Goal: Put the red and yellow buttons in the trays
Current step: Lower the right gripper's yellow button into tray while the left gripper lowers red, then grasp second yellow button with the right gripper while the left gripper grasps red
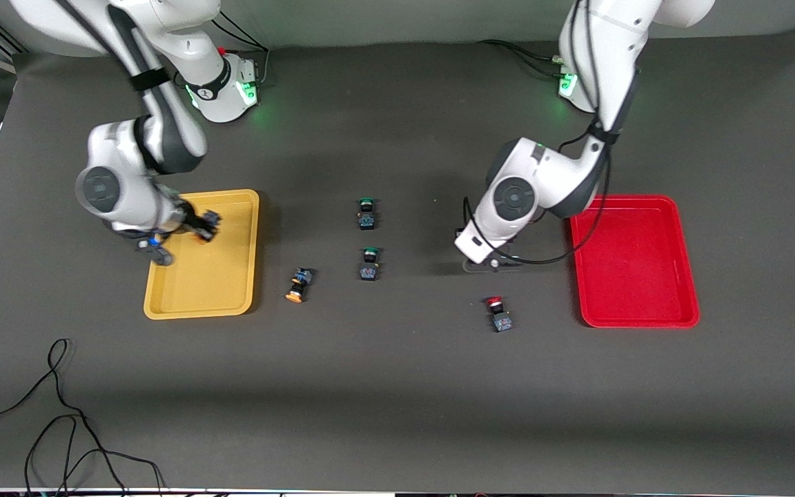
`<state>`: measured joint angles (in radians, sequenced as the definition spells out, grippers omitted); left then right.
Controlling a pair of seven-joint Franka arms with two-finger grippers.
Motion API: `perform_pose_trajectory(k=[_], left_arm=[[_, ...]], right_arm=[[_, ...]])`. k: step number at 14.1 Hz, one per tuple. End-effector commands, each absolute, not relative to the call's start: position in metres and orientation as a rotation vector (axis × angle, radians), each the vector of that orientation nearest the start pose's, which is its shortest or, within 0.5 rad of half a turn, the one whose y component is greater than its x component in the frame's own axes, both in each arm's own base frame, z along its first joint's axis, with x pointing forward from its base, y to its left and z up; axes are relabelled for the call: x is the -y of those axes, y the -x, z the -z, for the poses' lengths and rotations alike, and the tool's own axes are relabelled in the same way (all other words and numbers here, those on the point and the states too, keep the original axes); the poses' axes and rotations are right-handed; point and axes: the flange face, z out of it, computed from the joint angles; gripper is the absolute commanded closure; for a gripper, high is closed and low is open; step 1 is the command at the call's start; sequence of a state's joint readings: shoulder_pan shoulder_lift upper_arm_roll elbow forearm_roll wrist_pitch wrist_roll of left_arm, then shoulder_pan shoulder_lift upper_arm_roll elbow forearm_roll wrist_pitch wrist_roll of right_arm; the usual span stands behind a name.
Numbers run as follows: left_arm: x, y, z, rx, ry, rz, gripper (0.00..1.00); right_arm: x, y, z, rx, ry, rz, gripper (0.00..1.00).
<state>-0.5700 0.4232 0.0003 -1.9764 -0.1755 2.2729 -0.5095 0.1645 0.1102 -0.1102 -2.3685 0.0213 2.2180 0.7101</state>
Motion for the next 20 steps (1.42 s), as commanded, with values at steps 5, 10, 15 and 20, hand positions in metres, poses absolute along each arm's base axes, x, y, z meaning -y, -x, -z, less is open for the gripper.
perform_pose_trajectory(k=[5,10,15,20], left_arm=[[0.105,-0.527,-0.352,0.139,3.116,-0.387,1.0],[0.015,-0.485,-0.24,0.087,3.14,-0.313,1.0],[0.025,-0.465,-0.205,0.095,3.141,-0.309,0.59],[0.058,-0.497,-0.27,0.08,3.132,-0.369,0.01]], right_arm=[[-0.041,-0.488,-0.262,-1.028,3.028,-0.386,0.0],[-0.165,-0.573,-0.291,-0.992,2.93,-0.336,0.0],[-0.247,-0.577,-0.209,-0.943,2.927,-0.257,0.0],[-0.248,-0.569,-0.186,-0.943,2.94,-0.268,0.89]])
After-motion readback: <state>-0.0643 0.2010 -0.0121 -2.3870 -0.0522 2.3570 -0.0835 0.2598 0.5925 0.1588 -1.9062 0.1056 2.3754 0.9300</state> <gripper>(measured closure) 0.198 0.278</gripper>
